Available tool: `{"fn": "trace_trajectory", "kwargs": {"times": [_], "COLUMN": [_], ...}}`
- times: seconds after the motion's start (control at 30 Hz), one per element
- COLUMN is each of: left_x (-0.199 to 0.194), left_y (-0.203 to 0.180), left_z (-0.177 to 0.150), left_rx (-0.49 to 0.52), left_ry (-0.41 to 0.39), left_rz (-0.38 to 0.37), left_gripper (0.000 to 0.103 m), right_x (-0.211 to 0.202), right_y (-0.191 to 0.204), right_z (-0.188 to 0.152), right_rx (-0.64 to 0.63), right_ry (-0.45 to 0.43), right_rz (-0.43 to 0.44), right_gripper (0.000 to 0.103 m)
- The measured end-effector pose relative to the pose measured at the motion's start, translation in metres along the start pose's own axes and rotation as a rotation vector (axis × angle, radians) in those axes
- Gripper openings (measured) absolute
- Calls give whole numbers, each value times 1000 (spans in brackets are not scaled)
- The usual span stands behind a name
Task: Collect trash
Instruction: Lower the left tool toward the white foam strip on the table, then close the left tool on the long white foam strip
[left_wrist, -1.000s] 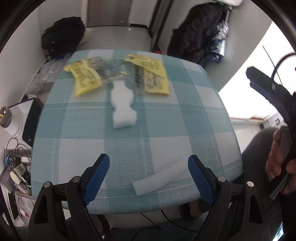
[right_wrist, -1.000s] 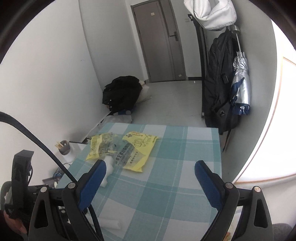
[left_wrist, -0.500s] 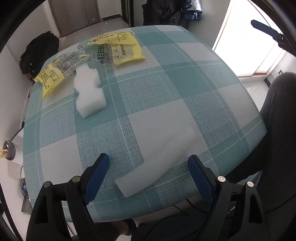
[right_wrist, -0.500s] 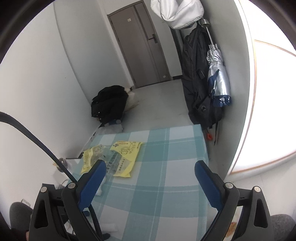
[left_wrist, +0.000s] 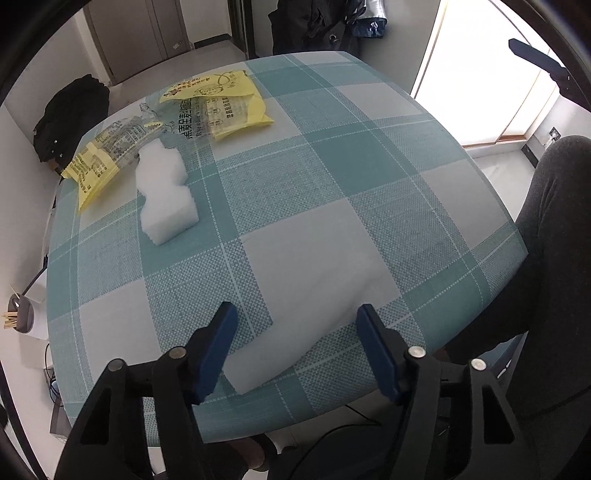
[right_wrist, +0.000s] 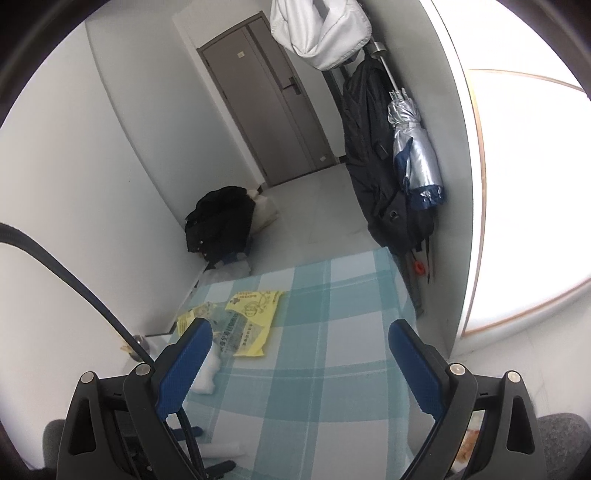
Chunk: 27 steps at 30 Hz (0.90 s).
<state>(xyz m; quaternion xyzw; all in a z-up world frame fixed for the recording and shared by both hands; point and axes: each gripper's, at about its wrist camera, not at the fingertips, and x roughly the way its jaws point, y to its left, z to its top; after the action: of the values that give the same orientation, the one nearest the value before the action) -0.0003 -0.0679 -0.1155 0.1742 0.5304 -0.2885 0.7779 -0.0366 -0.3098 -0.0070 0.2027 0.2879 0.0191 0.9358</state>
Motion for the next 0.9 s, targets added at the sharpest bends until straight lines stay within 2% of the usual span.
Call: {"fn": "trace_trajectory", "kwargs": {"times": [0.03,0.1,0.27,0.4,0.53,0.73,0.9], "left_x": [-2,-5,-7,-5,-2,1,-2], "left_y": [0,1,-2,-3,-2,0,9], "left_z": [-1,-1,-2,0,2,6,8], "left_rx": [8,20,35,39,45,12,-77], "left_ry": [-1,0,8,2,-2,5,22], "left_rz": [-8,-24,-37,-21,-25,-44,-73], "left_gripper": [46,36,29,22,20,14,6], "right_x": [-1,-3,-1,1,6,14,21], "right_y": [-1,0,4,8,11,15,18], "right_z": [0,-1,-4,-6,-9,-11,-14], "right_rx": [4,-1,-22,-39,-45,-45,-59], "right_ry": [1,-2,8,13,31,54,75], "right_rz": [3,0,-15,-24,-27,-35,-46], "right_gripper": [97,97,97,97,97,97,97]}}
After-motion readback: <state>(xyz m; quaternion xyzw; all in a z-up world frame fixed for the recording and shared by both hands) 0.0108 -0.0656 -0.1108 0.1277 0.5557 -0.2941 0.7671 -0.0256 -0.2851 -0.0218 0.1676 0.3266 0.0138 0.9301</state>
